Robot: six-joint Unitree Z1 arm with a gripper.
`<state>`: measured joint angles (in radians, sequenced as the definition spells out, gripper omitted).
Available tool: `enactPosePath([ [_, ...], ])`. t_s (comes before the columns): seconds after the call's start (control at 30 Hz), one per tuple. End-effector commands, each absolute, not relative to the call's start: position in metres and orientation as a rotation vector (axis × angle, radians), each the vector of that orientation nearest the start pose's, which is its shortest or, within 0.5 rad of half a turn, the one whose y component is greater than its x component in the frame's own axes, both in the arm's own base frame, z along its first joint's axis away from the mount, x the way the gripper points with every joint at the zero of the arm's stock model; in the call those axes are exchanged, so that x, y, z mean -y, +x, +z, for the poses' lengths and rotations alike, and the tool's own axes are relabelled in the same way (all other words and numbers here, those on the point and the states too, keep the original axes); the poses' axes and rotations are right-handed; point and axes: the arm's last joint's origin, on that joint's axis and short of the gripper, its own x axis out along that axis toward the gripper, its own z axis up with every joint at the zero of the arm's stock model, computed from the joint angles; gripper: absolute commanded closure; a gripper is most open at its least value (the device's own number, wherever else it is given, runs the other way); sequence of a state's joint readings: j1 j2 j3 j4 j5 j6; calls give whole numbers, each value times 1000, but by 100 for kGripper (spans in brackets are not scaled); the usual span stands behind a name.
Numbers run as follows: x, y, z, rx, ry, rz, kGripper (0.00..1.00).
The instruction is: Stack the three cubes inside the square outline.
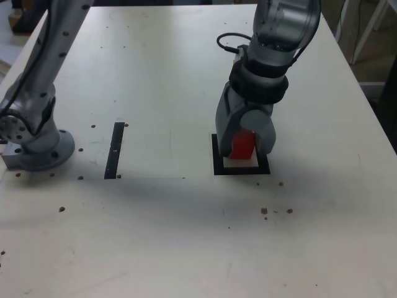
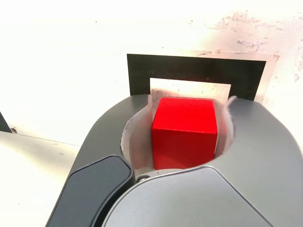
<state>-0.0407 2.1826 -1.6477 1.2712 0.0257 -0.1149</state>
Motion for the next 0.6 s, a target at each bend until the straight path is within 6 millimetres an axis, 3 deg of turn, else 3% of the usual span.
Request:
enactPosePath([
  [0.0,14,389,211,-1809,-25,95,16],
  [0.13,14,382,223,-1817,-25,96,1],
  [0.33,7,368,253,-1812,-38,96,1],
  [0.57,-23,360,283,-1756,-82,105,1],
])
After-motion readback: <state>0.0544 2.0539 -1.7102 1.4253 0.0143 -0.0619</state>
